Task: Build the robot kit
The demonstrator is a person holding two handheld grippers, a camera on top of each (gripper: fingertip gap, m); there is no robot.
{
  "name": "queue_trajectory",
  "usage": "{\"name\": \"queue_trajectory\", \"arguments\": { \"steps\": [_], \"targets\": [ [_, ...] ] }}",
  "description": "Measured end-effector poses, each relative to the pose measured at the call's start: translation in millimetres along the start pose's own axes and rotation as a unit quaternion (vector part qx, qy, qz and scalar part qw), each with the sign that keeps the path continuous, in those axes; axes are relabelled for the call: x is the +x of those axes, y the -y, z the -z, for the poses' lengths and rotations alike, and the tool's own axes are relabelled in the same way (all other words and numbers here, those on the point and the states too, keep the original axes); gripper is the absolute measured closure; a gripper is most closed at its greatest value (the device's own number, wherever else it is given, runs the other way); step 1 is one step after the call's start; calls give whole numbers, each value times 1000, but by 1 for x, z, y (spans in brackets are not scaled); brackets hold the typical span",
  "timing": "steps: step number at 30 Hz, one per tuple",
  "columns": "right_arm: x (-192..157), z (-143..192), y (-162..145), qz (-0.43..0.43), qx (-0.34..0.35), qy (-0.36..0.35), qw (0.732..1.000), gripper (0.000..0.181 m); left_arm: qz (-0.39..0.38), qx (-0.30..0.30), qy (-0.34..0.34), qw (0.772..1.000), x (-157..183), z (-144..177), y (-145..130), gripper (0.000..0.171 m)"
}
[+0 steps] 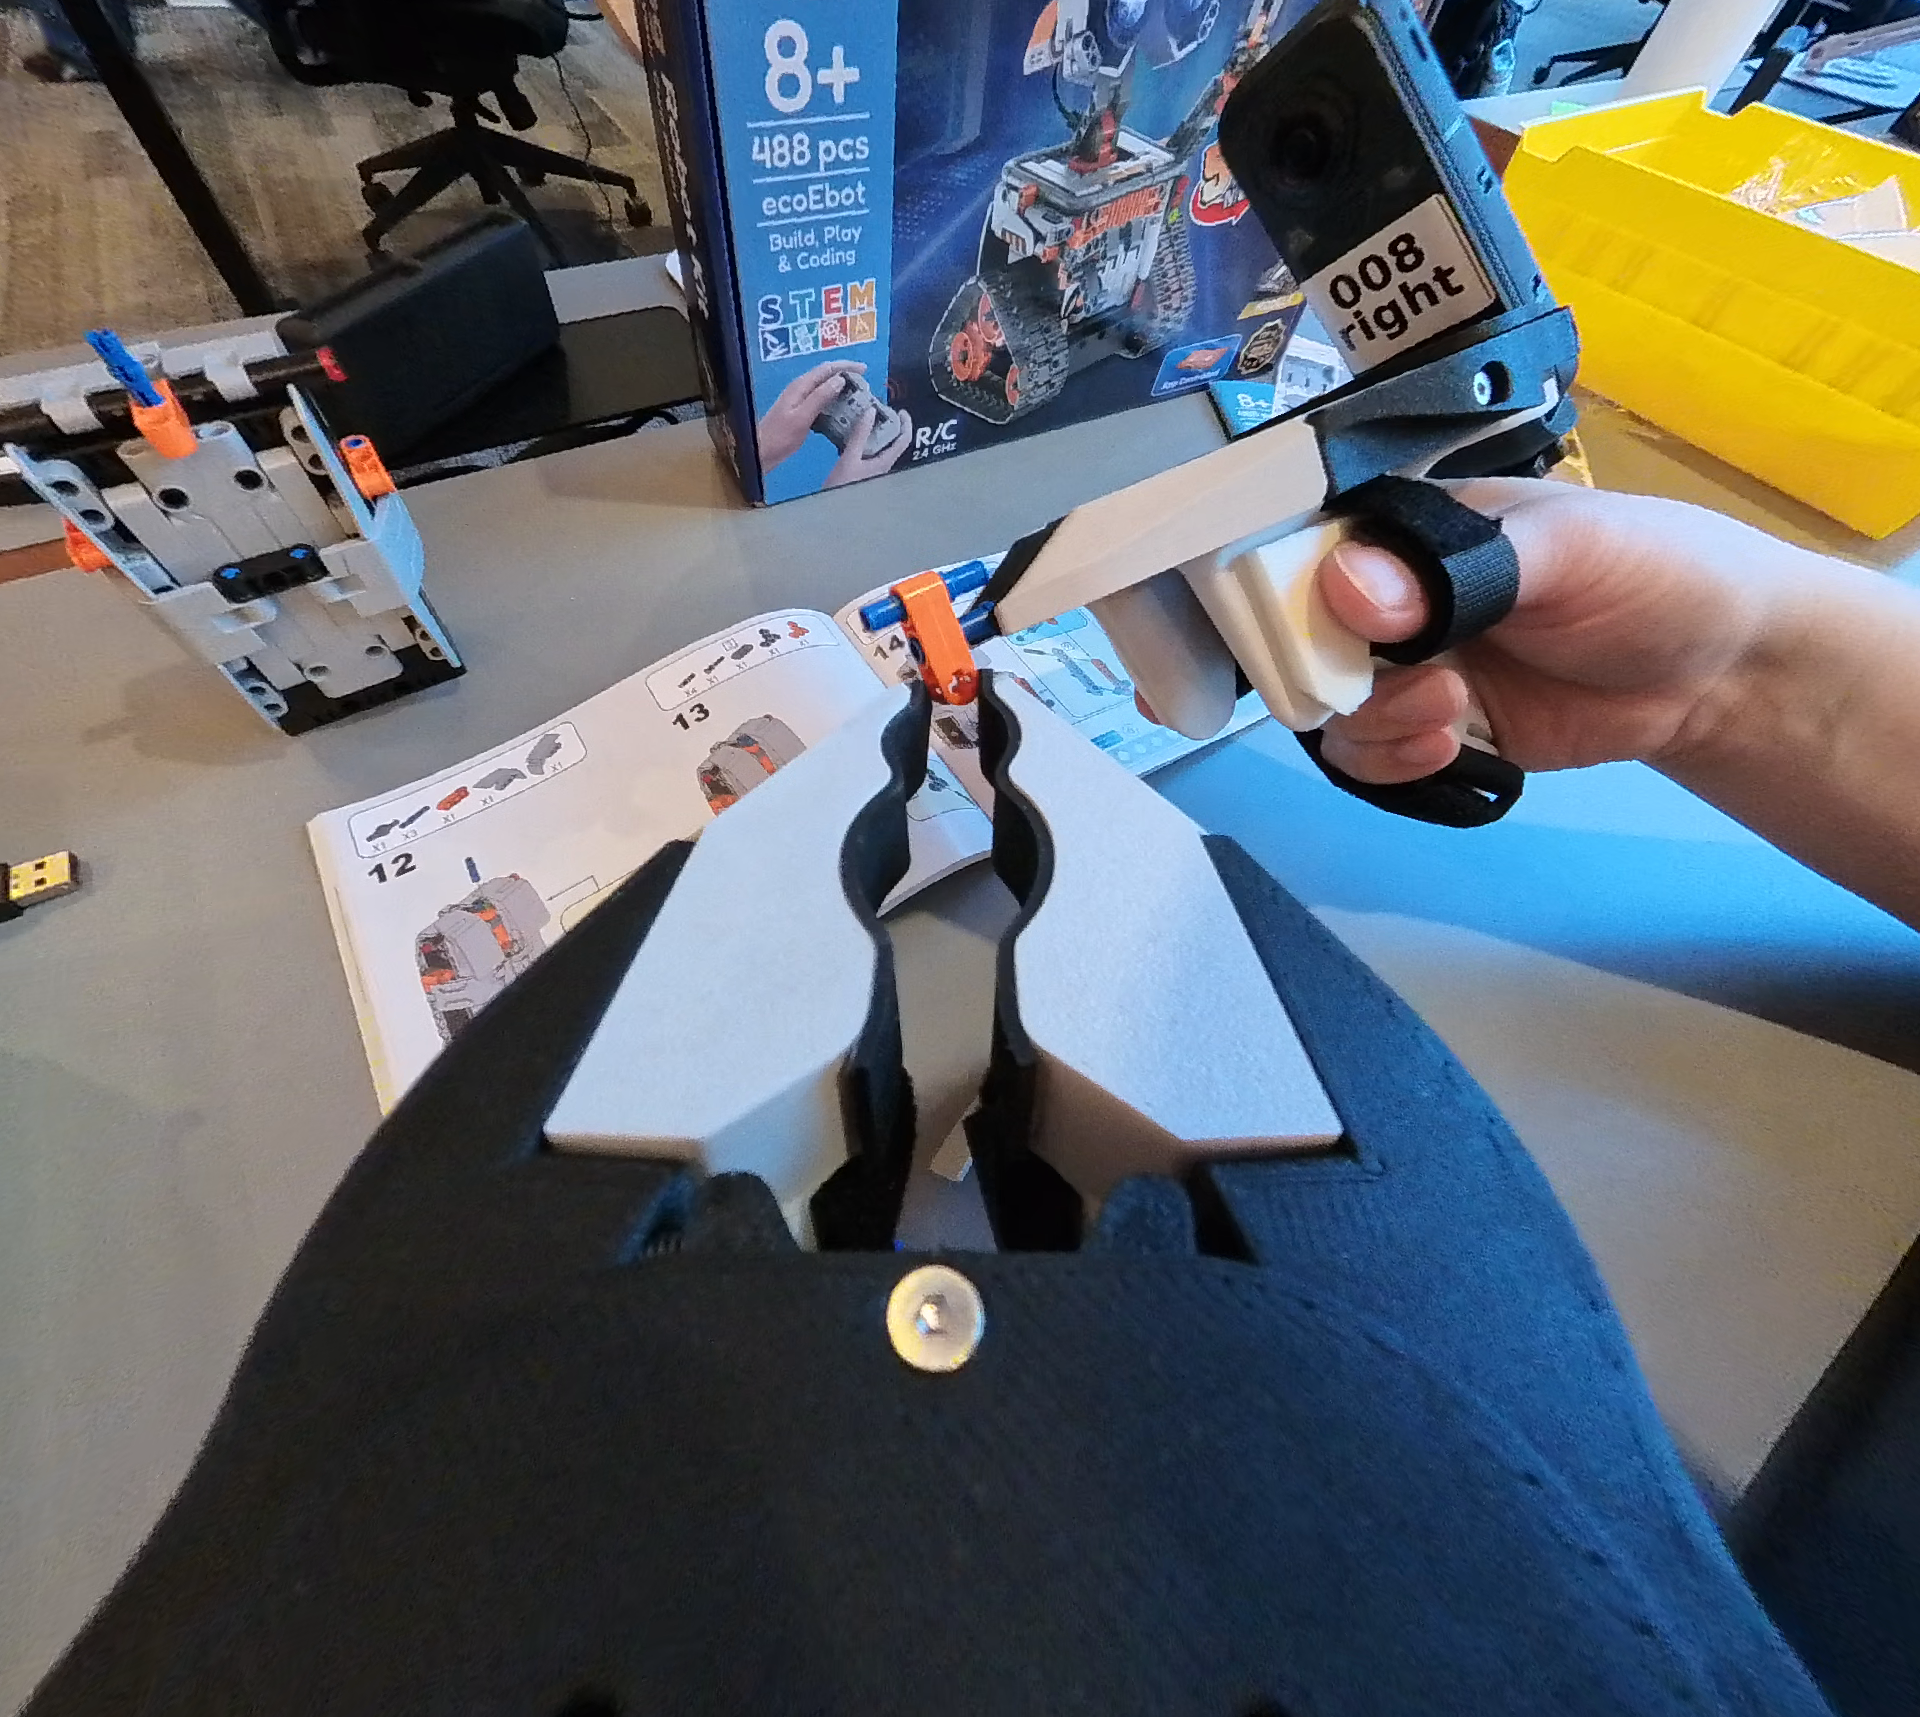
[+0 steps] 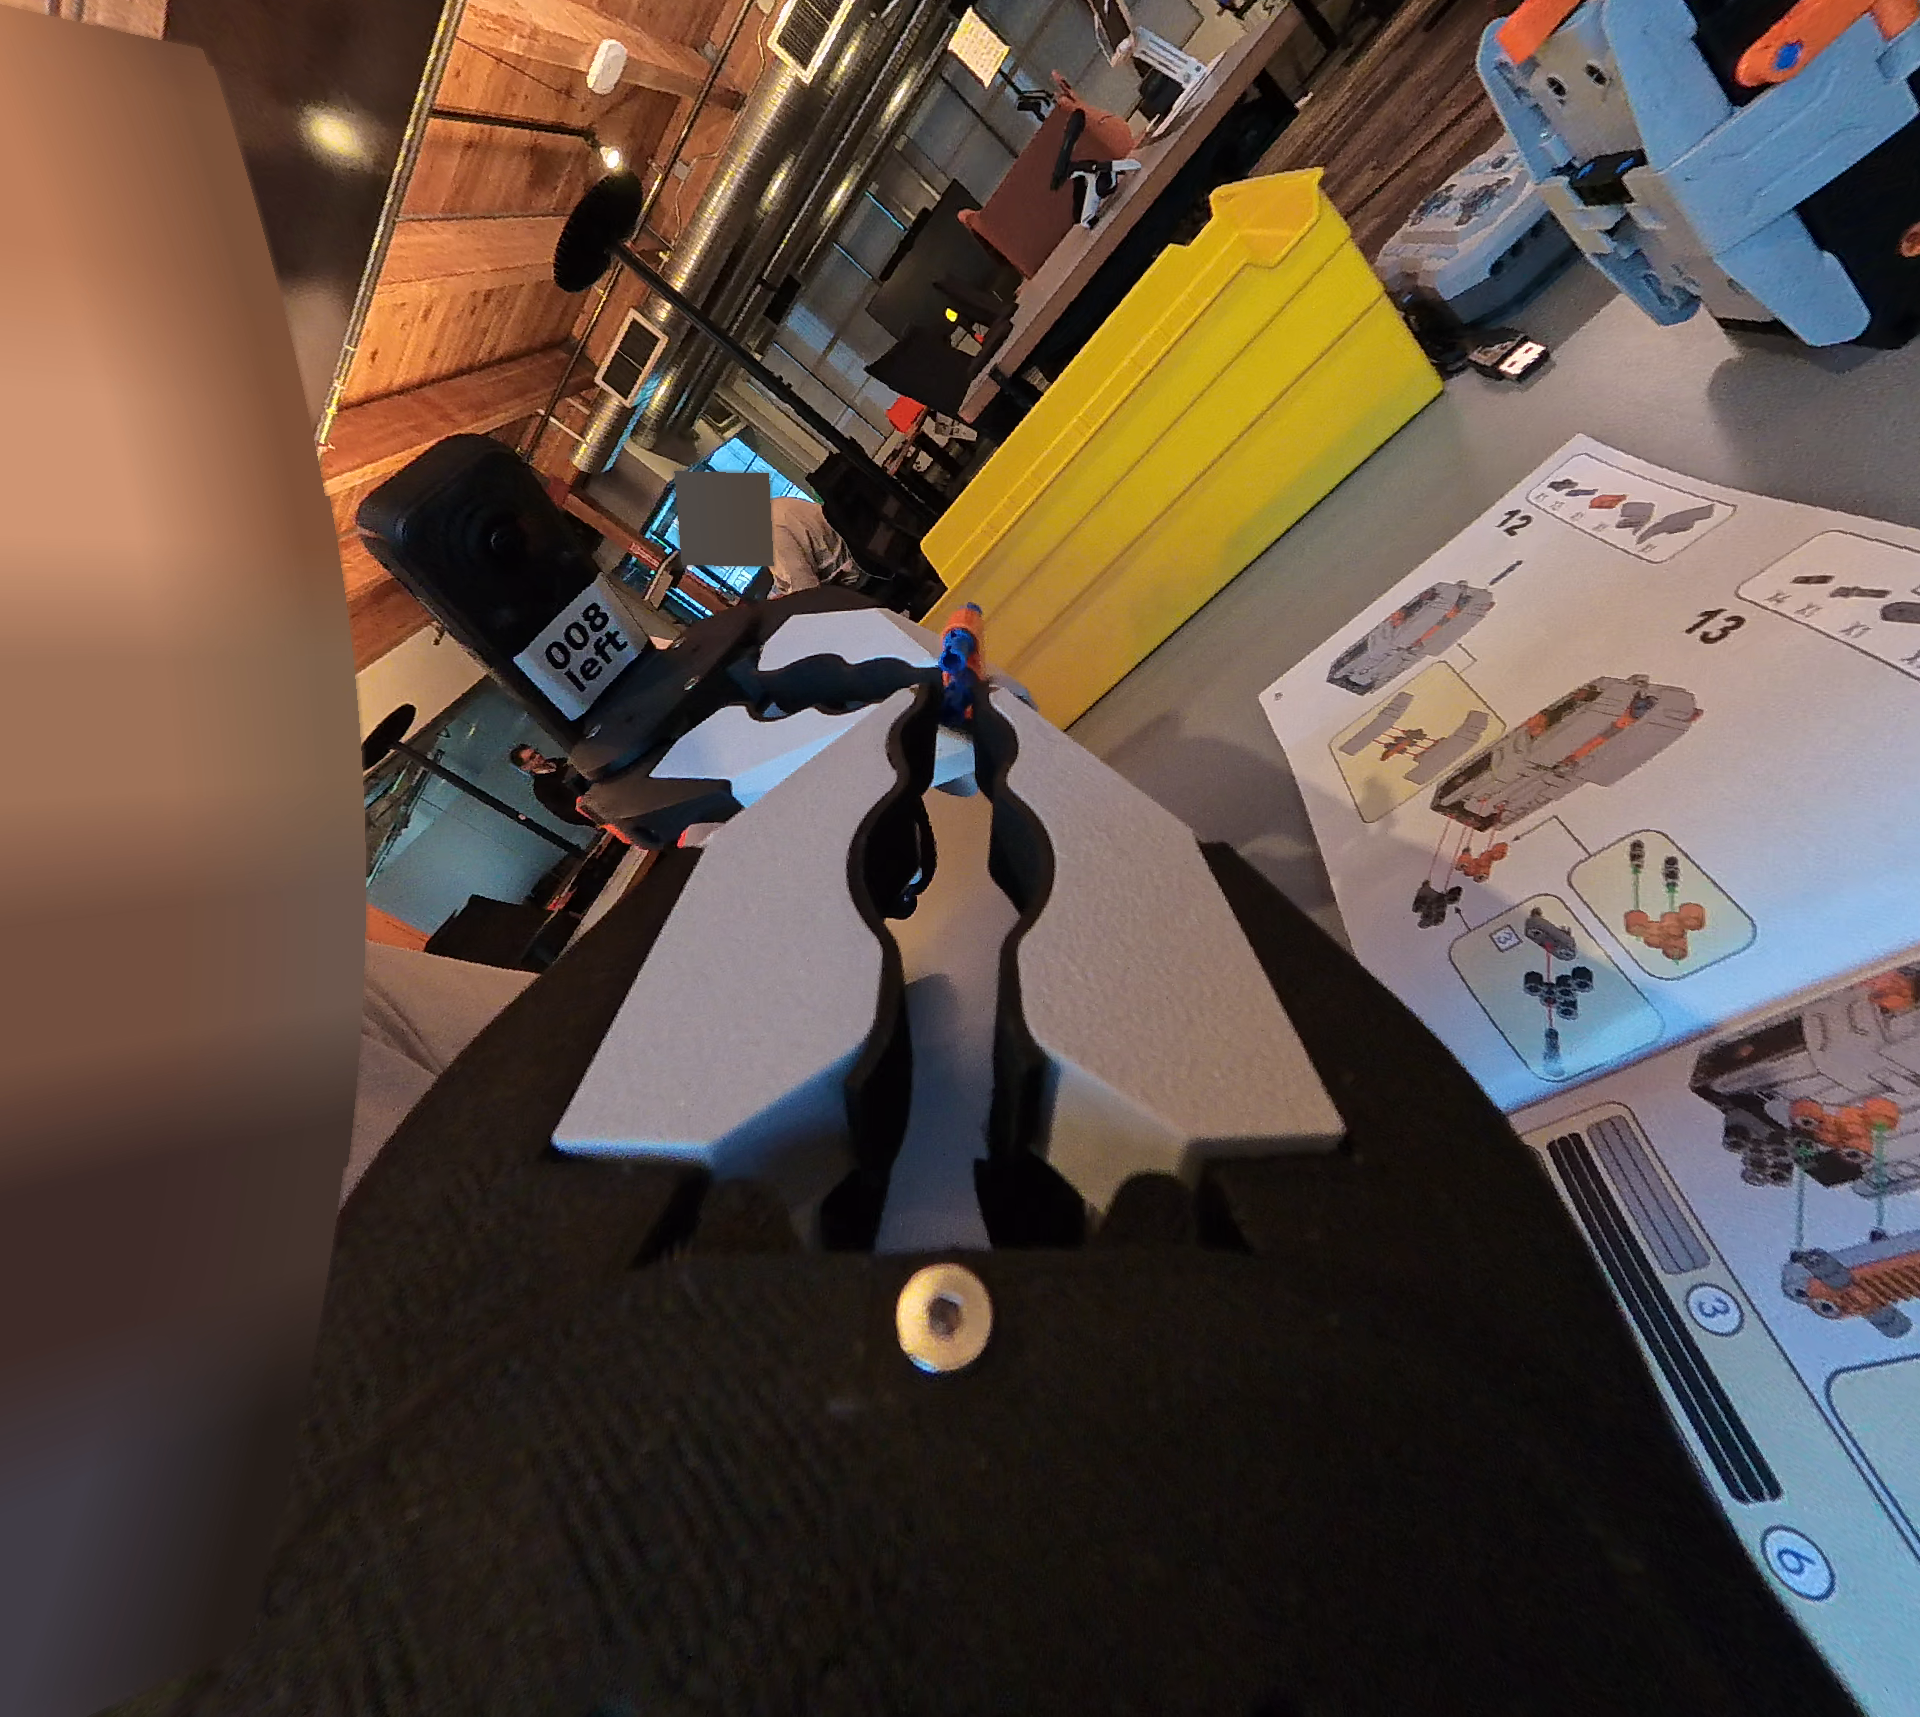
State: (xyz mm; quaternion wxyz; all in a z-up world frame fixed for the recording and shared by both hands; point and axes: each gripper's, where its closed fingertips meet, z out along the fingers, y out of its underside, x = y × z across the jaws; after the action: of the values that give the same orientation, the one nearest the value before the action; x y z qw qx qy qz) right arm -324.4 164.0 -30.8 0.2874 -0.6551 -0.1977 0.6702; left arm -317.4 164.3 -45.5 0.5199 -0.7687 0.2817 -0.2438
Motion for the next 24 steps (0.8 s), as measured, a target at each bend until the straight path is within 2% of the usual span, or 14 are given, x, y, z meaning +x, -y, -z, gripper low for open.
{"name": "queue_trajectory", "arguments": {
  "steps": [9,12,16,20,22,24],
  "targets": [
    [1,1,-1,0,-6,4,1000,177,-1,3,-5,1000,1,0,0,165],
    [3,2,-5,9,-18,3,1000,177,5,-12,-26,1000,2,-1,-5,164],
    [-3,4,-5,16,-20,28,999,177,73,1,-84,994,1,5,-1,149],
    [-6,8,-2,15,-16,37,999,177,159,40,-168,972,3,19,14,149],
    [-4,11,3,13,-6,33,999,178,187,89,-154,966,-12,30,27,154],
    [1,15,7,16,1,17,1000,177,200,142,-96,965,-39,44,37,157]
  ]
}}
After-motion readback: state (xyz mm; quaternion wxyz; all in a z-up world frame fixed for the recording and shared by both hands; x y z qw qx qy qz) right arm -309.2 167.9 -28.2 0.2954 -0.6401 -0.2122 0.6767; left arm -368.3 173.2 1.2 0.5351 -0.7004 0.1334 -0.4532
